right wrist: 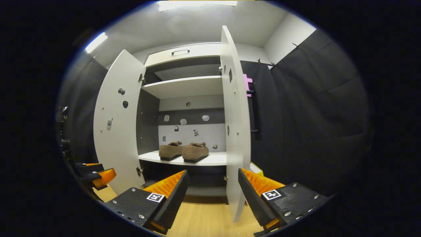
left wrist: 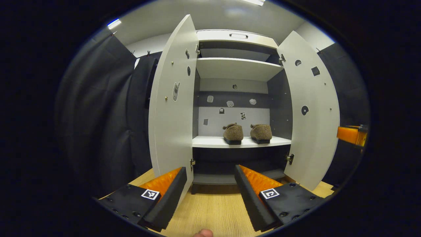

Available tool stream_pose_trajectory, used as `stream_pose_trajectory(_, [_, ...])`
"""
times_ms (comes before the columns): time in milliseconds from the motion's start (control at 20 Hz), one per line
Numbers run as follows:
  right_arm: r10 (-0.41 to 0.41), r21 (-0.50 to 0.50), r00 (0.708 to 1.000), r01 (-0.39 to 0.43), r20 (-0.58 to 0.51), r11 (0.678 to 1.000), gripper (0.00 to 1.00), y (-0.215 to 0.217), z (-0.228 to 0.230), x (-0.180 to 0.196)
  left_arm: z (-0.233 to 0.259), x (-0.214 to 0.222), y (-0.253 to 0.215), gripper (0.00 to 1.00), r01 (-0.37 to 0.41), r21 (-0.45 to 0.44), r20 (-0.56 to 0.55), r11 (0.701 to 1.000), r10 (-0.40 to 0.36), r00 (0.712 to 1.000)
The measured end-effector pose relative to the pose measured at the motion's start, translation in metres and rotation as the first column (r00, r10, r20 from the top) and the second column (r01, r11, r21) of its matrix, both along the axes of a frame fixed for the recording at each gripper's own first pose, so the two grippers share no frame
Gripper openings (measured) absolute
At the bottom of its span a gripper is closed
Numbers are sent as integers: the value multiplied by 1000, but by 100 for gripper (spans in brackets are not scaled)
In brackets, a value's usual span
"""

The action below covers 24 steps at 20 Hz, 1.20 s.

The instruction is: Grab one shoe with the right hand and put it into the shoe cabinet, grab the other shoe with the left hand and put it into the shoe cabinet; then close the right door with the right hand and the left door with the left hand.

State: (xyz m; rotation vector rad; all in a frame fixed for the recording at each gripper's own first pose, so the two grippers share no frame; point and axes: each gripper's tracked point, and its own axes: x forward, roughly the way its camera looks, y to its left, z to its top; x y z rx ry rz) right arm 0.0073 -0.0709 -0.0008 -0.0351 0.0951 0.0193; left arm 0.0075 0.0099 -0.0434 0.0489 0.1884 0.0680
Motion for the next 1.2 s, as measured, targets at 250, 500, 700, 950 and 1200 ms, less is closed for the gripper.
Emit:
stream_pose_trajectory(250, [-129, -100, 989, 135, 70, 986, 92, -84, 69, 33, -4, 0, -1, 96, 5, -27, -13, 1000, -5, 1000])
stream_pose_trajectory(500, [-171, -97, 979, 182, 111, 979, 92, -121, 94, 74, -12, -8, 5, 96, -11, -37, -21, 999, 10, 1000])
stream_pose_trajectory(700, [-187, -112, 973, 202, 136, 973, 92, -130, 99, 93, -15, -12, 15, 96, -37, -44, -26, 998, 36, 999])
stream_pose_trajectory(950, [-201, -108, 968, 218, 149, 970, 89, -129, 98, 97, -14, -12, 19, 96, -43, -40, -20, 998, 42, 999])
stream_pose_trajectory(1200, [-205, -116, 968, 222, 145, 968, 88, -112, 99, 95, -10, -9, 14, 97, -20, -43, -10, 999, 19, 1000])
